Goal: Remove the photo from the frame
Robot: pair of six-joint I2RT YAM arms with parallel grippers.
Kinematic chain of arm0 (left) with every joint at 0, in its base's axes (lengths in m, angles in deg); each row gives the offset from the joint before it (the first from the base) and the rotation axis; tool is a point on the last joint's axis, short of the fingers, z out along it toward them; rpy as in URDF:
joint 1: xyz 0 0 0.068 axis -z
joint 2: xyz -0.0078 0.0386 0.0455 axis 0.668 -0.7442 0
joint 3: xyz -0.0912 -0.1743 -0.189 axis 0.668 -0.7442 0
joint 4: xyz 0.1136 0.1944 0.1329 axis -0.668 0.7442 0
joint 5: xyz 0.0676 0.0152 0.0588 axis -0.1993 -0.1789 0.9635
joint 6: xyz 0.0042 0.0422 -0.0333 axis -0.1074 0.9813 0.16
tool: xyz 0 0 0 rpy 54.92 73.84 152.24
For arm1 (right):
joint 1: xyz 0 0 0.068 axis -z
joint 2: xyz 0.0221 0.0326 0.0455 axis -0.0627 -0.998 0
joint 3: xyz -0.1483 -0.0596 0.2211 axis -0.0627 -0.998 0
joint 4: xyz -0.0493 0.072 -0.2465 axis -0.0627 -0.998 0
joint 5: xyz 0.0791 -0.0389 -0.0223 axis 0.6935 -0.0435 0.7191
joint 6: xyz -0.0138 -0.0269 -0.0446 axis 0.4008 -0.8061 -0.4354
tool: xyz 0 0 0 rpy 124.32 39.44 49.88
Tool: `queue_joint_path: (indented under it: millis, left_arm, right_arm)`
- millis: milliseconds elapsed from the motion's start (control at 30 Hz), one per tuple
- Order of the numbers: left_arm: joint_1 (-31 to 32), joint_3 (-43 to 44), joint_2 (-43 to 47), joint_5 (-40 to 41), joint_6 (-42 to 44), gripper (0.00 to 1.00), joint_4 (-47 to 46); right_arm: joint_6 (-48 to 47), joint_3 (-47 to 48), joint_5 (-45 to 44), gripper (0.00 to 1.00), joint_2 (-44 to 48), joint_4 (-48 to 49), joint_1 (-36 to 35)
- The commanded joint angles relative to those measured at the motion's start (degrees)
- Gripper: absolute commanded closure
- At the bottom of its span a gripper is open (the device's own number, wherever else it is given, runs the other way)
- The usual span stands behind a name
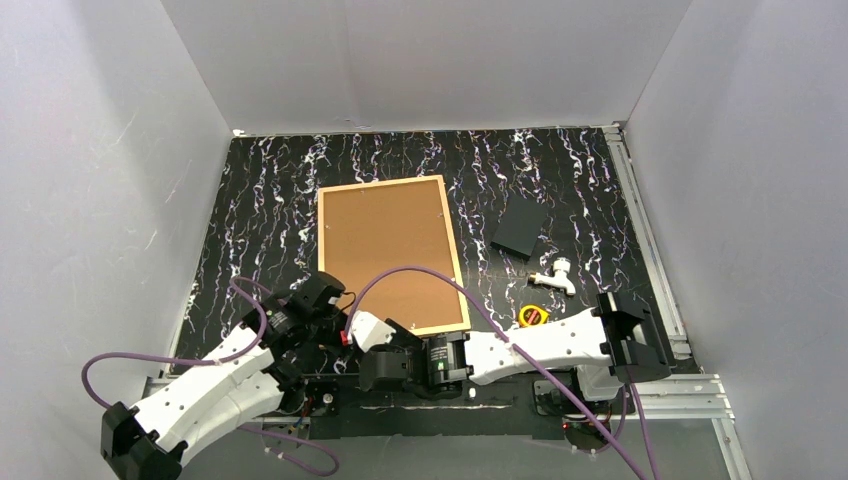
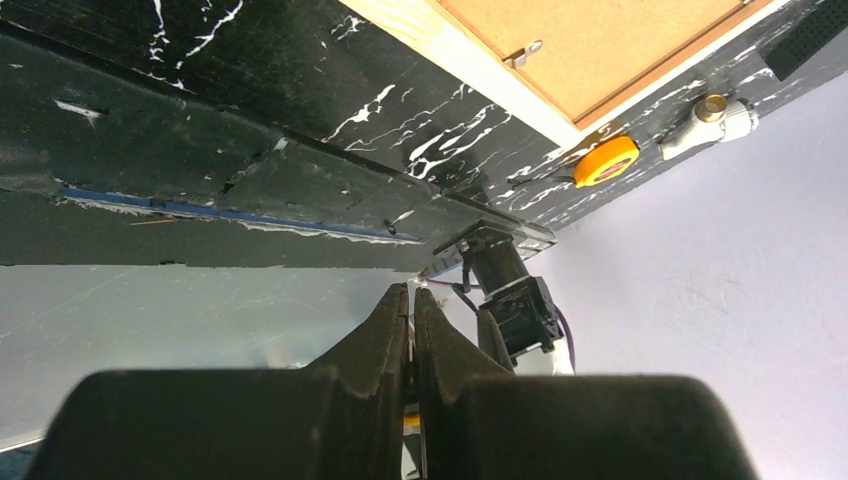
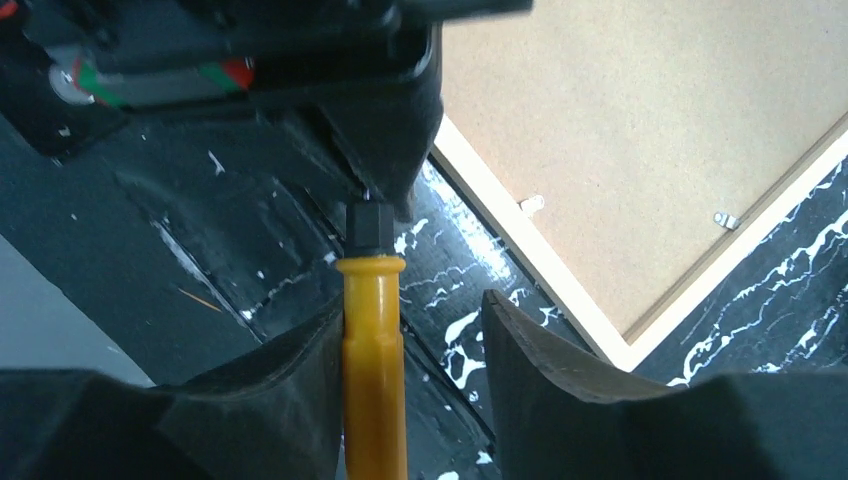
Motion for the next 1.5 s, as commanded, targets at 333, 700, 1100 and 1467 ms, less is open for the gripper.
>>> queue_joint_path:
  millis: [333, 700, 1100, 1467]
  left_arm:
    - [0.01, -1.34, 1.30, 1.35, 0.71, 1.00, 4.22]
    - [-7.92, 18.10, -1.83, 17.03, 44.12, 0.02, 26.52]
    - [-32.63, 25.46, -25.26, 4.98, 70.85, 0.02, 23.45]
    - [-41.01, 33.72, -52.05, -2.59, 74.64, 0.02, 20.12]
  right_arm:
    - [-0.78, 1.12, -3.33, 0.99, 1.00, -2.48, -0.41]
    - [14.90, -17.25, 3.46, 0.99, 13.51, 4.52, 3.94]
    - [23.15, -26.05, 17.62, 0.99, 24.72, 3.55, 25.53]
    - [16.96, -25.01, 24.98, 0.99, 23.89, -0.50, 37.73]
